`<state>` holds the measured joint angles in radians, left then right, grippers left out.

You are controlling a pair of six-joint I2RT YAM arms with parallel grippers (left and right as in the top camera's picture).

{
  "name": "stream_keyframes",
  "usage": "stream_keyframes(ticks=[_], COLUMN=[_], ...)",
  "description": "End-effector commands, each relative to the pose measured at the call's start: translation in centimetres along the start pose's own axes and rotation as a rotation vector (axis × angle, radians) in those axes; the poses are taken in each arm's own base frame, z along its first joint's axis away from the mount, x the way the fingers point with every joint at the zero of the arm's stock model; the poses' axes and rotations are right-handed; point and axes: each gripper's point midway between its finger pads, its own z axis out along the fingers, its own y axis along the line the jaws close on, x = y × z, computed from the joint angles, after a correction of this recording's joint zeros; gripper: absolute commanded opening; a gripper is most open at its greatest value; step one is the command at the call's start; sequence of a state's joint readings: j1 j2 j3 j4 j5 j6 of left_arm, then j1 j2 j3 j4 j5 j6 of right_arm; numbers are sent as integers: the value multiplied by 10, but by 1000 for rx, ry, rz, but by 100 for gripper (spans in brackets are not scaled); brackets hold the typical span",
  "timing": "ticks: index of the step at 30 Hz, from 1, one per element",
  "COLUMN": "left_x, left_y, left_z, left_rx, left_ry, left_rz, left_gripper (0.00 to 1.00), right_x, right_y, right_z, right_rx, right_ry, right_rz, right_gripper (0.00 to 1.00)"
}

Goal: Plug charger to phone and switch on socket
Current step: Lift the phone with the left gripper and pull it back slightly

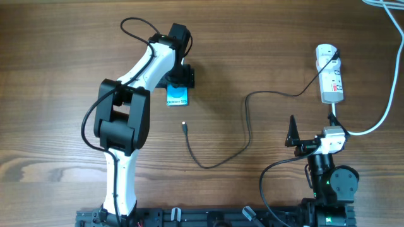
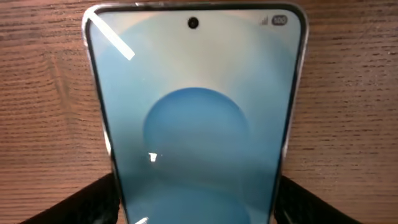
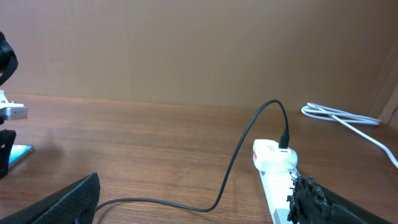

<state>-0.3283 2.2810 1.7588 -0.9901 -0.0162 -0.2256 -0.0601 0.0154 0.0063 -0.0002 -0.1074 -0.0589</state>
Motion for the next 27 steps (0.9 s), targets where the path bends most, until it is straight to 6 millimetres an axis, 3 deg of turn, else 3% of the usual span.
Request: stream_keyframes(ticks=[1, 5, 11, 22, 27], left_x=[14, 19, 16, 14, 11], left_y=[-7, -14, -13, -10, 13], left_z=[16, 16, 16, 16, 15], left_rx=[23, 20, 12, 6, -124], left_ry=[52, 62, 49, 46, 16], left_rz=[55, 149, 88, 1, -78], left_gripper=[75, 76, 96, 88, 83], right_x=[-2, -2, -2, -2, -2], right_y=[-1, -1, -1, -1, -1], right_z=[0, 0, 0, 0, 0], right_rx=[6, 6, 6, 6, 6], right_ry=[-10, -10, -10, -10, -10], right_rz=[-20, -21, -20, -20, -20], right_gripper=[100, 100, 100, 100, 100])
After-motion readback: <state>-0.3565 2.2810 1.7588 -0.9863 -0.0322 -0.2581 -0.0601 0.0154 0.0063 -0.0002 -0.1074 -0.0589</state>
